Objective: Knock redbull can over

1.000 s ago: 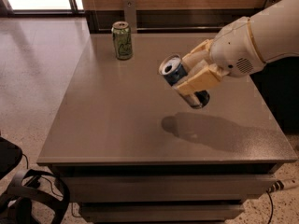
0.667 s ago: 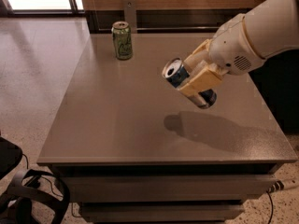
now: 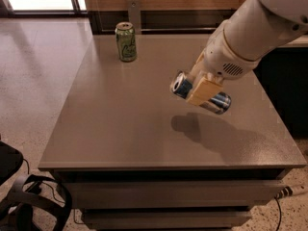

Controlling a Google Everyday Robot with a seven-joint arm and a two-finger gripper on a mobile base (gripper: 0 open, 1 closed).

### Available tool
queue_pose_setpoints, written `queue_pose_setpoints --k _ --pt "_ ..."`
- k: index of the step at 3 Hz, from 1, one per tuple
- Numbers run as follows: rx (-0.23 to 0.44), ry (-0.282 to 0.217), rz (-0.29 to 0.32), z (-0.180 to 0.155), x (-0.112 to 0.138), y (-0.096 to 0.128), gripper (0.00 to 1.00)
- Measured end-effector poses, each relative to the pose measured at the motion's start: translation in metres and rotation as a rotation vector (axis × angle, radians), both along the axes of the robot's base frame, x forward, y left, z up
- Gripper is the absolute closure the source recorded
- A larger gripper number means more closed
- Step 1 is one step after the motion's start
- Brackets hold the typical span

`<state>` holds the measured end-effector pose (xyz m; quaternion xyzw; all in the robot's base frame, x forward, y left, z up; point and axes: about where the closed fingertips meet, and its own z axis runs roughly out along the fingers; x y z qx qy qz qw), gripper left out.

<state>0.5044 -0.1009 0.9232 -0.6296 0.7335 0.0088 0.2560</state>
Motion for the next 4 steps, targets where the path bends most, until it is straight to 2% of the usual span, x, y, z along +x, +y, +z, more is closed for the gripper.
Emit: queue_pose_setpoints --k 1,2,4 --pt "-0.103 0.009 -0.010 -0.012 0.003 0.001 1.00" --pt "-0.177 0.046 -0.010 -0.041 0.006 0.003 1.00" --pt "-0.168 0.092 0.009 -0.082 0.007 0.012 1.00"
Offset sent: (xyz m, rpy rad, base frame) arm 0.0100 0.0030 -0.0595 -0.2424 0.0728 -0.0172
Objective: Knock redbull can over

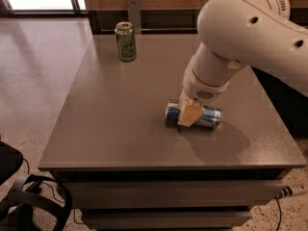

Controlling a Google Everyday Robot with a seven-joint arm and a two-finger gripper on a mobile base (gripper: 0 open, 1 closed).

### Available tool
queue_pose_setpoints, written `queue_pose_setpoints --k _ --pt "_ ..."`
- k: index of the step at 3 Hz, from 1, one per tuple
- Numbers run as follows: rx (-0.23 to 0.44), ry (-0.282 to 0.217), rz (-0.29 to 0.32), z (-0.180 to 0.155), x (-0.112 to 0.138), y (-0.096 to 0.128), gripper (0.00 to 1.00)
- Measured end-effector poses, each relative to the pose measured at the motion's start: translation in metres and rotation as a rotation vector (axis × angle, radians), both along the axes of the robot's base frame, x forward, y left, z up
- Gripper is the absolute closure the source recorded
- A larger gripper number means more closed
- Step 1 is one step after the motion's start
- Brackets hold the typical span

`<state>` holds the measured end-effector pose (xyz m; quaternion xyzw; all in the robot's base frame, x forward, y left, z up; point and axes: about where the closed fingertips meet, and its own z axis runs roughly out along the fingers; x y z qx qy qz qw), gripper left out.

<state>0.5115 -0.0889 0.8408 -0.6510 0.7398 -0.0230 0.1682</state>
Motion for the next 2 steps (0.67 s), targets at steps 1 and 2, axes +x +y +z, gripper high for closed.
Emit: queue_pose_setpoints --k 1,2 --pt "0.025 0.026 0.016 -0.0205 0.0012 0.0067 1.00" --pt "0.027 0.028 0.018 -0.0173 0.0012 0.0075 0.79"
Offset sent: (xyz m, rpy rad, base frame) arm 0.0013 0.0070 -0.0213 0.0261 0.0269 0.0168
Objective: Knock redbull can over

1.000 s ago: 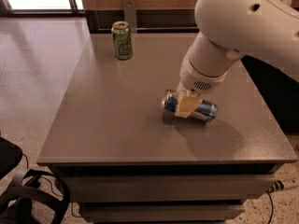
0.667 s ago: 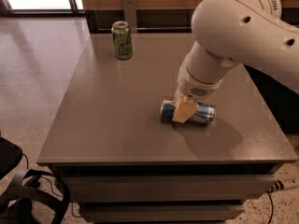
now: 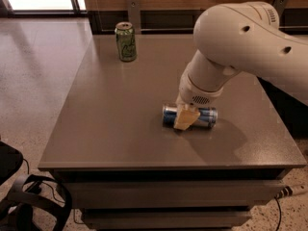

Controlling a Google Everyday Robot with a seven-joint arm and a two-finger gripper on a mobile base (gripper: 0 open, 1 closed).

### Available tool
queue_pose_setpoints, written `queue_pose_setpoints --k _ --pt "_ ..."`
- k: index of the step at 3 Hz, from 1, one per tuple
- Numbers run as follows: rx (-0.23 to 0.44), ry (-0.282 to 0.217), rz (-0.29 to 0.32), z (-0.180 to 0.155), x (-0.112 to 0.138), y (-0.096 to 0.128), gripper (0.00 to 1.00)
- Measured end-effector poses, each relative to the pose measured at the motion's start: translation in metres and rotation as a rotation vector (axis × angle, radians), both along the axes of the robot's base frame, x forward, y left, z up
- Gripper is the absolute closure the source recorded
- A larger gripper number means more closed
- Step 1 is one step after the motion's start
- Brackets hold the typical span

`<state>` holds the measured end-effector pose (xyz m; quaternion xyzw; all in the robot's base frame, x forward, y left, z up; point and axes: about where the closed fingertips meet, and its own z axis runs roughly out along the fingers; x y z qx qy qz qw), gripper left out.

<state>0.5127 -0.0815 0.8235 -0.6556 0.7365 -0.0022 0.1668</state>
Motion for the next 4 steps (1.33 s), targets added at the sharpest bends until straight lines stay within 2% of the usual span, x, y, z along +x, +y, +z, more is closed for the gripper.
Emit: queue_pose_setpoints --k 3,4 --pt "-0.003 -0.001 0.003 0.0001 -0.0018 0.0007 0.09" --pt "-0.004 -0.001 0.003 0.0002 -0.0023 0.0009 0.00"
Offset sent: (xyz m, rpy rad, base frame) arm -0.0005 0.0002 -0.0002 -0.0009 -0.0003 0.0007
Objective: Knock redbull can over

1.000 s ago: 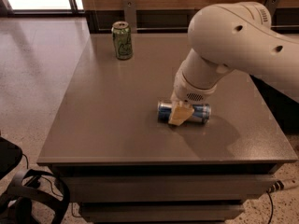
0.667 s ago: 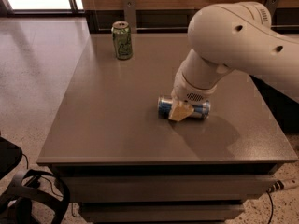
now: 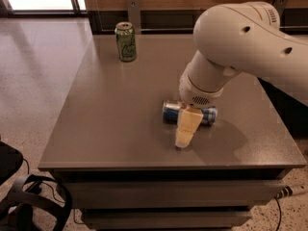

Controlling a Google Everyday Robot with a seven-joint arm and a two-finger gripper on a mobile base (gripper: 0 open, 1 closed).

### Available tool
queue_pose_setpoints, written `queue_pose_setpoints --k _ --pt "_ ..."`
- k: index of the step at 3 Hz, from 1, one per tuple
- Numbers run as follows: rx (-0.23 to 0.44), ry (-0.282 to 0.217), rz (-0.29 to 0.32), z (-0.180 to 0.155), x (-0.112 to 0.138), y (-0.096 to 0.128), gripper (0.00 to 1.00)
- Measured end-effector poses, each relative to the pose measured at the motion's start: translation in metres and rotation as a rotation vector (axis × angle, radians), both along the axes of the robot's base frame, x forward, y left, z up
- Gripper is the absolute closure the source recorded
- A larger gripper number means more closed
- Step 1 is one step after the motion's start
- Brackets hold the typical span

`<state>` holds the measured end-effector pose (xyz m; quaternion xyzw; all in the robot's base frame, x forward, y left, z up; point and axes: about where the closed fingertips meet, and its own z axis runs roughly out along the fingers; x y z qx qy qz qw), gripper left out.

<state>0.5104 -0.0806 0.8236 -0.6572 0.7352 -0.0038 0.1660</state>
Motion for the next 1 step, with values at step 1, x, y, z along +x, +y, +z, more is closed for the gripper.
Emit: queue_pose_setpoints --k 1 --pt "0.000 0.000 0.000 0.0000 0.0000 0.0000 0.00"
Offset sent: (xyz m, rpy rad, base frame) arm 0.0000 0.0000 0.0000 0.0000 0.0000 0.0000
